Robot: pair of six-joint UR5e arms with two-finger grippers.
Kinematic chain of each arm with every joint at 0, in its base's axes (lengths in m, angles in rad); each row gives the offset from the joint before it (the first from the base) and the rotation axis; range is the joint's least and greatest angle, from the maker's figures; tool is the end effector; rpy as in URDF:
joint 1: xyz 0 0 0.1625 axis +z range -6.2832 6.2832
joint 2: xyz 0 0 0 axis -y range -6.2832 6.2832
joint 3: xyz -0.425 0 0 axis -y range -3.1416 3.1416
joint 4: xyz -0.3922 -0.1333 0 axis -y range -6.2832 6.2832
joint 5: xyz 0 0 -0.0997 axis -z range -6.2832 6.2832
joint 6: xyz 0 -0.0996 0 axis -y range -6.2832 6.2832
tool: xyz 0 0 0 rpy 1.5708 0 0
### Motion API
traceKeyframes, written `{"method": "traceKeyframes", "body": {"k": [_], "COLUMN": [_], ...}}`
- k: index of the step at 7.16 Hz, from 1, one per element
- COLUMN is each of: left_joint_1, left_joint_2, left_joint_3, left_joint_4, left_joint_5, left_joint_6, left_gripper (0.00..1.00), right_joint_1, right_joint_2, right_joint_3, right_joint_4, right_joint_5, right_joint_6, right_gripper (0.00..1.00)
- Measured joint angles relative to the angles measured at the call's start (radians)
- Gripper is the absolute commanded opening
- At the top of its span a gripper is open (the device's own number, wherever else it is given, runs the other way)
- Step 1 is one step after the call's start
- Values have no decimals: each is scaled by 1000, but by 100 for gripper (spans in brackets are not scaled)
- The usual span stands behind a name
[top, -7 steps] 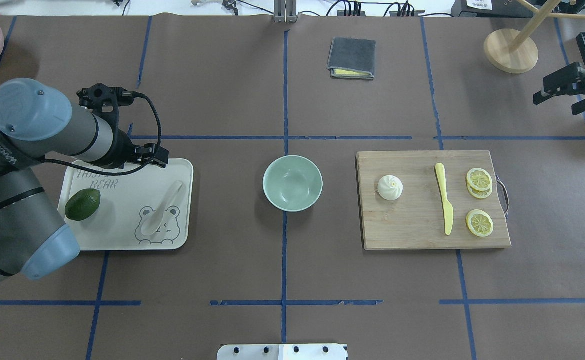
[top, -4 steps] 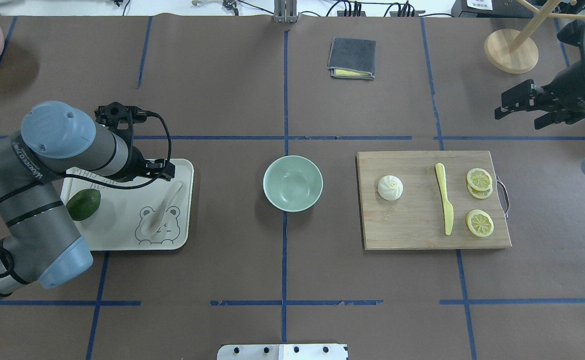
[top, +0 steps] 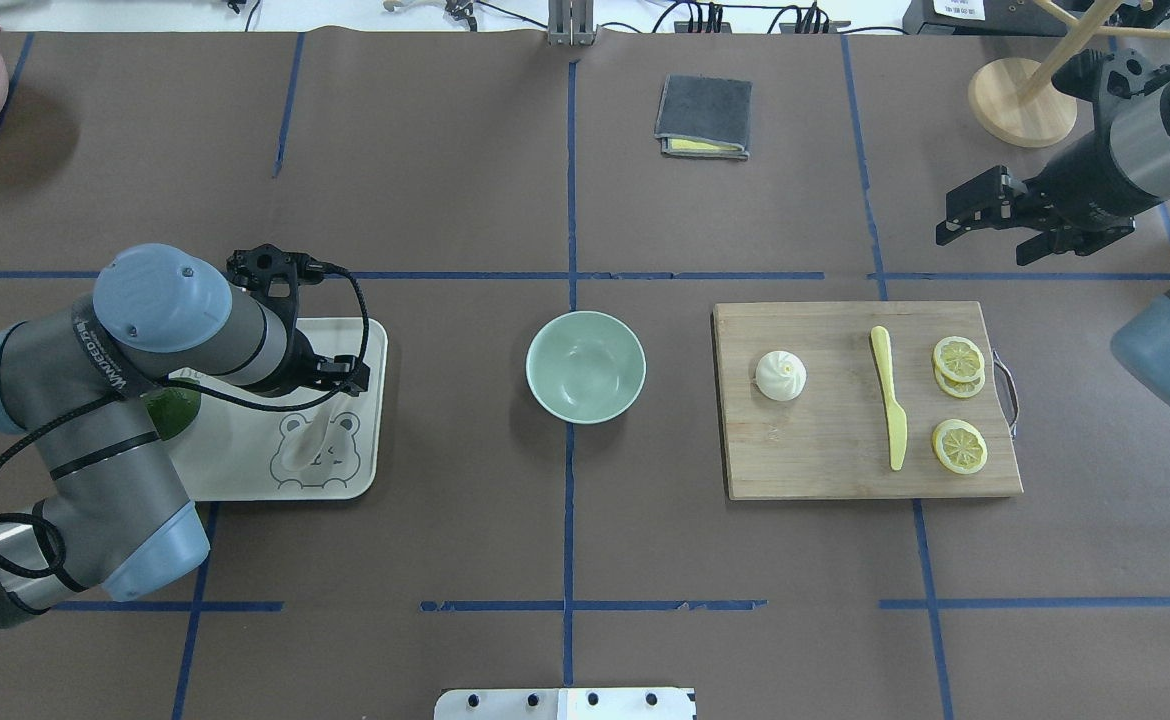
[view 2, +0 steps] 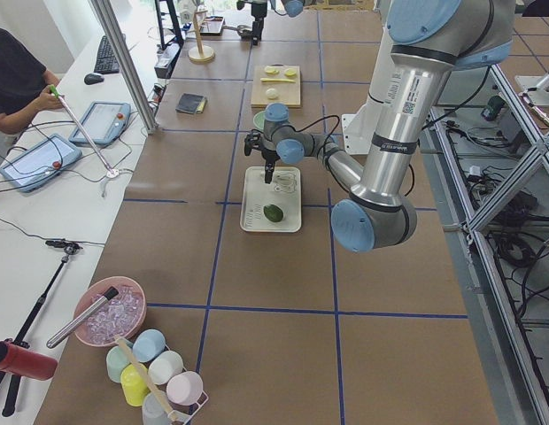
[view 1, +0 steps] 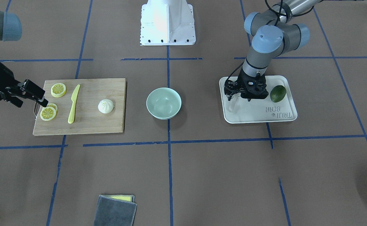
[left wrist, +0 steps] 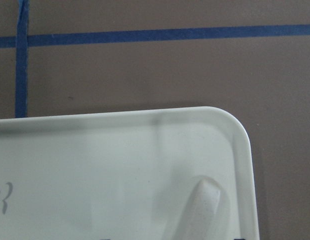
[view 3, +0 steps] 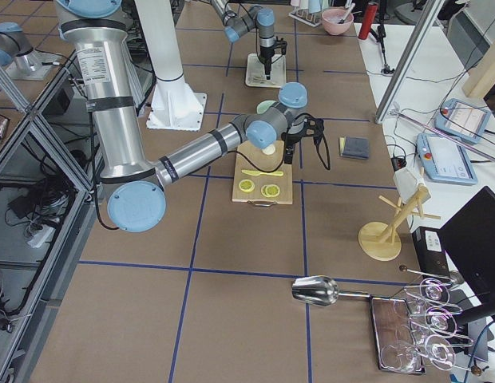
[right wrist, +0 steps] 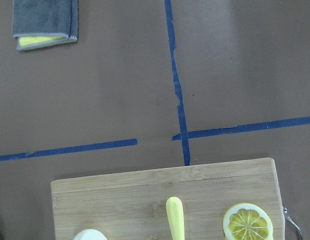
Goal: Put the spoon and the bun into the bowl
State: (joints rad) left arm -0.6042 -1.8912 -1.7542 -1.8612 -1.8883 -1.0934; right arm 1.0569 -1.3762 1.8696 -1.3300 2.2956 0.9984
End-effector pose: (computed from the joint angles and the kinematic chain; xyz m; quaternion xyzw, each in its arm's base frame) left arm 0.4478 -0.4333 0.3717 0.0716 0.4024 0.0033 0.9126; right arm -0.2126 -0.5134 0.3823 0.0171 -0.4710 0.0858 0.8778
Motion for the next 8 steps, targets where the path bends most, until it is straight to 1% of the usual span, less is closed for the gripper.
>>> {"method": "traceKeyframes", "body": {"k": [2, 5, 8], "left_joint_1": [4, 12, 27], "left_joint_2": [-1, -2, -2], "left_joint_3": [10, 19, 22], "left_joint_4": [-9, -10, -10], "left_joint_5": [0, 0, 0], "left_joint_6": [2, 3, 2], "left_gripper": [76, 74, 70], "right_joint_1": [-4, -4, -5], "right_joint_2": [5, 6, 6], "right_joint_3": [0, 0, 1], "right_joint_4": [0, 0, 0], "right_joint_5": [-2, -3, -3], "right_joint_6": [6, 8, 8], "right_gripper": [100, 100, 100]}}
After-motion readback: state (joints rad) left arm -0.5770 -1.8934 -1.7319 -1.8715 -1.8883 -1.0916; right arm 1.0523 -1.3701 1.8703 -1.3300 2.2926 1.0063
